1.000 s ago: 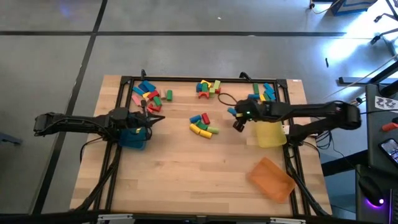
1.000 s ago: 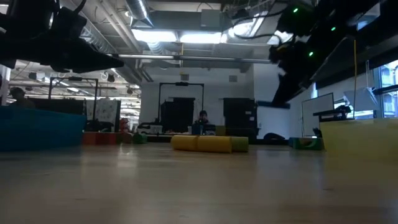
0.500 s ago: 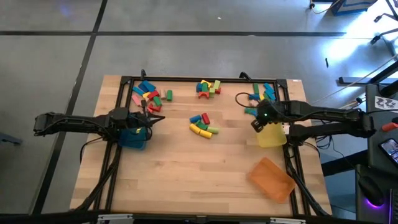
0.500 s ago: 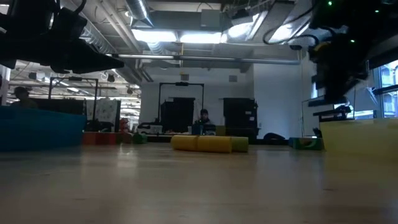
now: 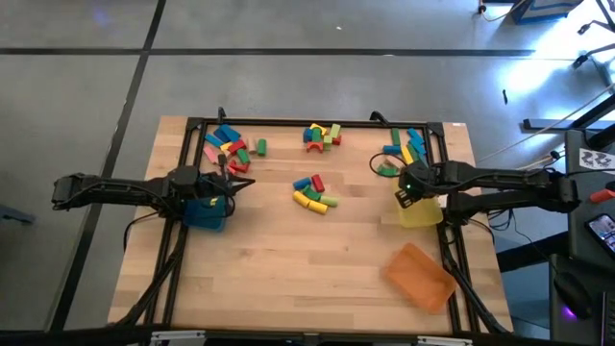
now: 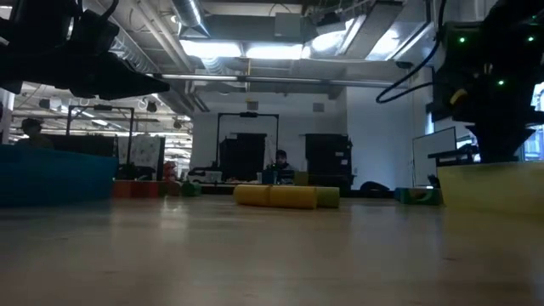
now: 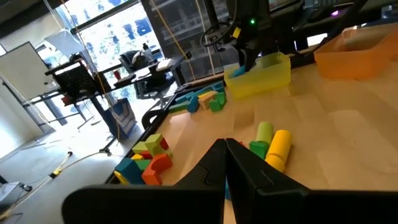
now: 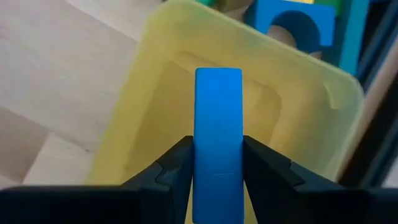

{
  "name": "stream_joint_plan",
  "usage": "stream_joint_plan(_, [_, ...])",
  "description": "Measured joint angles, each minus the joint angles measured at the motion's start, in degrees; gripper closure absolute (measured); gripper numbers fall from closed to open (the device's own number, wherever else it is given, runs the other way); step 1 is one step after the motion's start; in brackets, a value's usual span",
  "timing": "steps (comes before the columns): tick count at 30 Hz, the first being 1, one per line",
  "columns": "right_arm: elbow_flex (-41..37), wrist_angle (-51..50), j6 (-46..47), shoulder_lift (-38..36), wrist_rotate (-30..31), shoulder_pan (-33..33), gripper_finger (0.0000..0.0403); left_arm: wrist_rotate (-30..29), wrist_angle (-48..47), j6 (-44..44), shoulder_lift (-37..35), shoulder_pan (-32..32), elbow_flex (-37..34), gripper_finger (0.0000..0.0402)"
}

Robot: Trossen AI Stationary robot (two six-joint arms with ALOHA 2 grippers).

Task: Sort blocks by size
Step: Put the blue rectangular block into the yellow bin, then put the red arch block into the blue bin

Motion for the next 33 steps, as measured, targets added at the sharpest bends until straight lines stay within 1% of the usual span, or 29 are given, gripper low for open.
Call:
stream_joint_plan(11, [0.14, 1.35, 0.01, 0.00, 0.49, 0.00, 0.0265, 0.01, -0.32, -0.66, 0.00, 0.00, 0.00, 0.0402])
stream_joint_plan(17, [4.13, 2.04, -1.83, 0.00, 0.11, 0.00, 0.0264, 0.01, -0.26, -1.23, 0.00, -0.01, 0.00, 0.0402])
stream_joint_plan(20, [6.46, 4.19, -3.60, 0.00, 0.13, 0.00, 0.0249, 0.01, -0.28, -1.81, 0.00, -0.02, 0.00, 0.0402])
stream_joint_plan(22, [6.97, 8.43, -5.48, -0.02, 0.18, 0.00, 0.0230, 0.01, -0.28, -1.76, 0.00, -0.02, 0.00, 0.0402])
stream_joint_plan(26, [7.02, 20.14, -10.69, 0.85, 0.93, 0.00, 0.0187, 0.01, -0.28, -1.76, 0.00, -0.02, 0.00, 0.0402])
stream_joint_plan(29, [7.02, 27.90, -13.66, 2.66, 4.87, 0.00, 0.0164, 0.01, -0.26, -1.76, 0.00, -0.02, 0.00, 0.0402])
stream_joint_plan(33, [7.02, 34.72, -17.67, 6.48, 10.81, 0.00, 0.0156, 0.01, -0.32, -1.87, 0.00, -0.02, -0.02, 0.0402])
